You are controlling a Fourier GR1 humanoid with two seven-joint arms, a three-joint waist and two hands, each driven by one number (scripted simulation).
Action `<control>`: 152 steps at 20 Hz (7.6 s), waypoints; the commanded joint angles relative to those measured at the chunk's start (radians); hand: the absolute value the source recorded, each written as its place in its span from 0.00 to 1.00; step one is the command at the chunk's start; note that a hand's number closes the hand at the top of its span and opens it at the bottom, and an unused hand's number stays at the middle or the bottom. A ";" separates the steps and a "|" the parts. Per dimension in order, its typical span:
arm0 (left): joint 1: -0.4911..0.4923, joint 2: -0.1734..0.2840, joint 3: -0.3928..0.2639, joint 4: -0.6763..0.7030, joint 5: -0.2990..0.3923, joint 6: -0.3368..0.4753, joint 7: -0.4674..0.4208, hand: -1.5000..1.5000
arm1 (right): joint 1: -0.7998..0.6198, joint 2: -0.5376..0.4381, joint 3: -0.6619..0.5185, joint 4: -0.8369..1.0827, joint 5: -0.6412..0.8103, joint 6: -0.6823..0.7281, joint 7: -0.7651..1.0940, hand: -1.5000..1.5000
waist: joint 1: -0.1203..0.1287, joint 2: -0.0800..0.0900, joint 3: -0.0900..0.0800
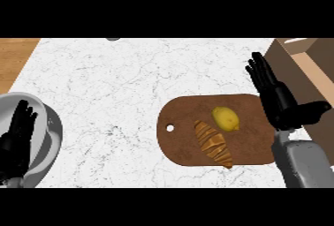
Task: Pick the lemon from the cutting board and place it in the cardboard box
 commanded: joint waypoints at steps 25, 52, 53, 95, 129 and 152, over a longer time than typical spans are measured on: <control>-0.193 -0.116 -0.100 -0.148 0.070 -0.052 0.221 0.50 | -0.223 -0.671 0.011 0.419 0.240 0.656 -0.225 0.00 | 0.031 0.016 -0.056; -0.172 -0.198 0.021 -0.123 -0.003 -0.175 0.218 0.50 | -0.153 -0.270 0.016 0.063 0.252 0.672 0.287 0.00 | 0.023 0.019 -0.054; -0.139 -0.229 -0.001 -0.150 -0.022 -0.160 0.210 0.50 | -0.170 -0.297 -0.004 0.091 0.254 0.713 0.282 0.00 | 0.024 0.019 -0.054; -0.177 -0.319 0.111 -0.181 -0.122 -0.258 0.317 0.50 | -0.029 -0.038 0.053 0.069 0.606 0.626 0.209 0.00 | 0.018 0.017 -0.054; -0.199 -0.335 0.146 -0.168 -0.151 -0.279 0.314 0.50 | -0.046 0.098 0.276 0.036 1.114 0.234 0.204 1.00 | 0.014 0.010 -0.055; -0.146 -0.359 0.141 -0.179 -0.147 -0.293 0.272 0.50 | -0.186 0.162 0.230 -0.585 1.290 0.294 0.757 1.00 | 0.015 0.017 -0.054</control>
